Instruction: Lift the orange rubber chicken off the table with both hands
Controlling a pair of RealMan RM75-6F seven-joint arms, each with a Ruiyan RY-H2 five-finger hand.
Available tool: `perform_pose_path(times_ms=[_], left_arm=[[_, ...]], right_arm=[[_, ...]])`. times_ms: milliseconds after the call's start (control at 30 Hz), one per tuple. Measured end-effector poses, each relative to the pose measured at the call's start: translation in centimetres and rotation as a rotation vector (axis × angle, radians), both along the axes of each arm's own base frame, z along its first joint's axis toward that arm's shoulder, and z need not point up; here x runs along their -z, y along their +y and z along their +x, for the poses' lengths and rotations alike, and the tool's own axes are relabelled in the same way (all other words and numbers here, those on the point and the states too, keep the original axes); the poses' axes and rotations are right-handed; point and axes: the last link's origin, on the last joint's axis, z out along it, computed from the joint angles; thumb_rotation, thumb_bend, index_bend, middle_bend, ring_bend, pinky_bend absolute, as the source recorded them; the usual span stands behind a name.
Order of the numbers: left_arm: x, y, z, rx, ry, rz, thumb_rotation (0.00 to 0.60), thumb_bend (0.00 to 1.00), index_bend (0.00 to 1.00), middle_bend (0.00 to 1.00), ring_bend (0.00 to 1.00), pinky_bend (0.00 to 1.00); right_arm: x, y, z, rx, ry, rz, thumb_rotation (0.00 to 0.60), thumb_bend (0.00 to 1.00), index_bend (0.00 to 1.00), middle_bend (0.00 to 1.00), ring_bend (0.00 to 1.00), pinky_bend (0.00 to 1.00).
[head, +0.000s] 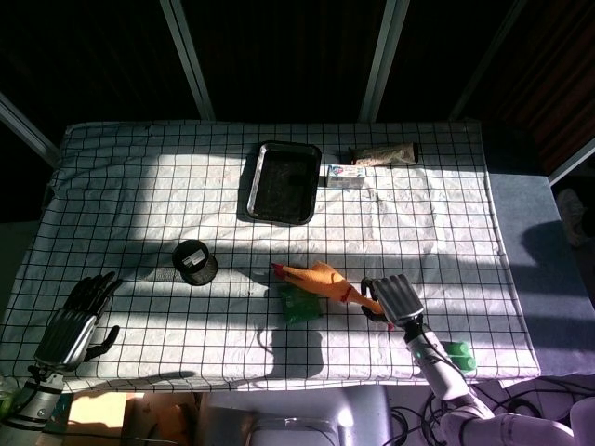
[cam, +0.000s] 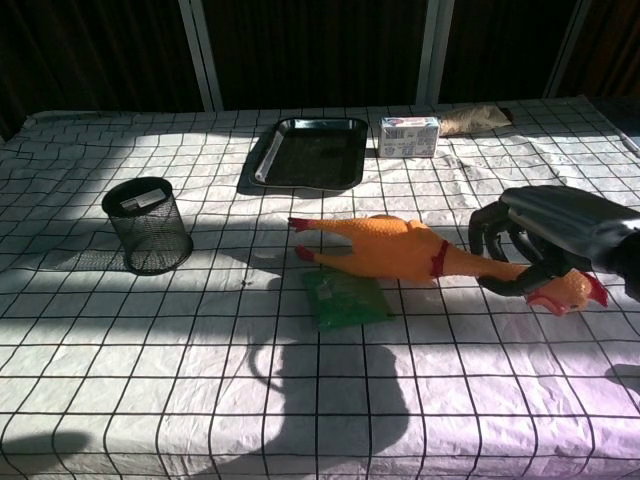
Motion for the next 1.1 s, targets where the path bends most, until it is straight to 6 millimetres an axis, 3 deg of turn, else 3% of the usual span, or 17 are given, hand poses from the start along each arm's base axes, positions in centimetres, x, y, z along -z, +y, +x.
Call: perform_pose_path(times_ms=[467, 633, 800, 1100], left_arm=[[-0.3, 0.3, 1.1, 0.079, -0.035, -0.036, 0.600, 0.39, 0.00, 0.00, 0.00, 0.08], [0.1, 0.7, 3.4, 0.153, -0.088, -0.094, 0.600, 0.34, 0.00, 0.00, 0.00, 0.08], [1.9, 2.1, 7.3, 0.251, -0.174, -0.196, 0.600, 0.34, 0.00, 0.00, 0.00, 0.08], [5.2, 5.4, 10.8, 0.256, -0.305, -0.265, 0.600, 0.34, 0.00, 0.00, 0.00, 0.08]], right_arm=[[-4.8, 0.3, 2.0, -0.301, -0.086, -0.119, 0.600, 0.55, 0.91, 0.72, 0.77, 0.76], [-6.0, 0.5, 4.6, -0.374, -0.129, -0.131, 0.600, 0.55, 0.91, 0.72, 0.77, 0.76], [-5.5, -0.5, 7.9, -0.419, -0.110, -0.102, 0.600, 0.55, 0.91, 0.72, 0.77, 0.76], [-3.3, -1.2, 14.0, -0.498, -0.056, -0.057, 0.600, 0.55, 0.91, 0.72, 0.77, 0.76]])
